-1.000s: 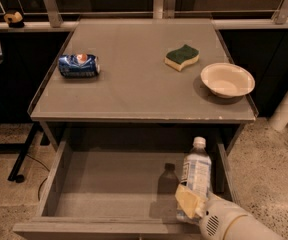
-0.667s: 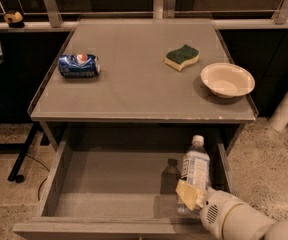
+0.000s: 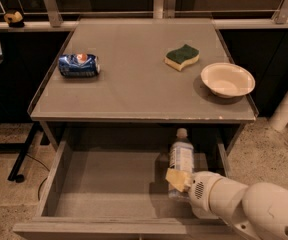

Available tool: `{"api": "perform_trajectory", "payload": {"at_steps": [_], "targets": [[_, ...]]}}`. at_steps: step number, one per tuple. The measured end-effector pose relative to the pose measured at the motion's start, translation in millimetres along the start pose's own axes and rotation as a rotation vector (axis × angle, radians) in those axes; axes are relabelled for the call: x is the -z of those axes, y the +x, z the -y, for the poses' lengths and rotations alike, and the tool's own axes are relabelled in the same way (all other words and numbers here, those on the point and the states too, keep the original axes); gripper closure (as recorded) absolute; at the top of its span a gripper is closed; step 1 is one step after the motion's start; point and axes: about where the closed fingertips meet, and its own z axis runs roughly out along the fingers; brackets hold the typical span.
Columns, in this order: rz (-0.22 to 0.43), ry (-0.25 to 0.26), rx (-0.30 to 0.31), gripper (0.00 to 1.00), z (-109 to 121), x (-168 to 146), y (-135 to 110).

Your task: Place blue plastic bottle into top drawer

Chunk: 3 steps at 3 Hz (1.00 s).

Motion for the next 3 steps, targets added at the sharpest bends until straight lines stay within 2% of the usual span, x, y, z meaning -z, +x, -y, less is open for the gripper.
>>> {"api": "perform_trajectory", "payload": {"at_steps": [2,3], "targets": [[-0.08,-0.058,0.043,1.0,-13,-35,0],[-0.111,-0.059,0.031,1.0,-10,-40,11]]}}
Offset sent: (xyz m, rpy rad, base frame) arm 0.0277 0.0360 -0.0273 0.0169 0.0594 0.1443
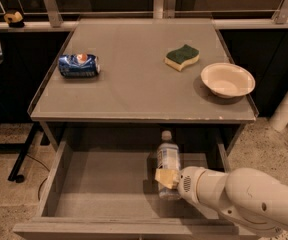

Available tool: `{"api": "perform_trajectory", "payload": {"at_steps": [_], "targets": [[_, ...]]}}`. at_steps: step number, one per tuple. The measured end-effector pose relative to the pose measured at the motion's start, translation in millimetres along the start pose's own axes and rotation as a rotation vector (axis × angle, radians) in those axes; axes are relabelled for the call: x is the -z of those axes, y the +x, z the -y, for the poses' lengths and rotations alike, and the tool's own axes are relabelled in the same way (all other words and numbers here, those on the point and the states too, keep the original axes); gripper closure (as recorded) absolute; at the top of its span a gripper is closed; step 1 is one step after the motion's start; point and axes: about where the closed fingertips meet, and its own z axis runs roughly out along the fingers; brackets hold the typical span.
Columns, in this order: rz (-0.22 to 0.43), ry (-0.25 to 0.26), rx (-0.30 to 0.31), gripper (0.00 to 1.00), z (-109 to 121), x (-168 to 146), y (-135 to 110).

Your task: Place blue plastic bottle into top drawer

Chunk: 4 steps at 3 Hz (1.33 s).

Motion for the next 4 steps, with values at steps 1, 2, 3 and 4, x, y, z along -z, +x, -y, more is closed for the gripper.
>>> {"api": "perform_trajectory", "payload": {"at_steps": [1,2,3,4], "targets": [[-0.024,0.005,-0.023,1.0,4,-2,12],[-0.033,0.018,-0.045,1.0,7,-4,25],[-0.033,0.019,-0.045,0.81,7,-4,25],[-0.033,0.019,-0.045,0.58,7,-4,25]]}}
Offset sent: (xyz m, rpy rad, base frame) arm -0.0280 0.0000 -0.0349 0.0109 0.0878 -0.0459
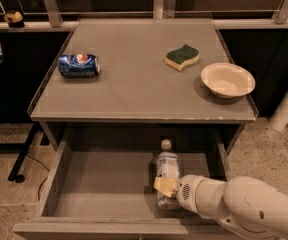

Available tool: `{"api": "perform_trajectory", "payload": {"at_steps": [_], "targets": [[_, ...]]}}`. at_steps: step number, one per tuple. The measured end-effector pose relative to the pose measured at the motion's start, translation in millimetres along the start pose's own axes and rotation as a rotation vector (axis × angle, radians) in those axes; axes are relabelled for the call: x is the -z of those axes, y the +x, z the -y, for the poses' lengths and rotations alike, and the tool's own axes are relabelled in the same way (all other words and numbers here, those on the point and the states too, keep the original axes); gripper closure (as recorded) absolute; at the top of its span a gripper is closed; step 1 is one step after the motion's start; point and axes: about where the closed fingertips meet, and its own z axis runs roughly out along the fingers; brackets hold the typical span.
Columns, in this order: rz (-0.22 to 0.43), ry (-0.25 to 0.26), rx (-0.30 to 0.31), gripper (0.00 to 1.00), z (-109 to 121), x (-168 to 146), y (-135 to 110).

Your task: Place blue plastic bottle into top drawer

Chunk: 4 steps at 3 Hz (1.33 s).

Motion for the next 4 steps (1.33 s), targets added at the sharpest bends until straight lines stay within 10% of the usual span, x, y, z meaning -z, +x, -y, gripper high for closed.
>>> {"api": "perform_trajectory", "payload": {"at_steps": [2,4], "targets": [[0.0,0.0,0.0,0.11,0.0,0.0,0.0],[0.0,0.0,0.0,0.0,-0.1,0.0,0.0]]}}
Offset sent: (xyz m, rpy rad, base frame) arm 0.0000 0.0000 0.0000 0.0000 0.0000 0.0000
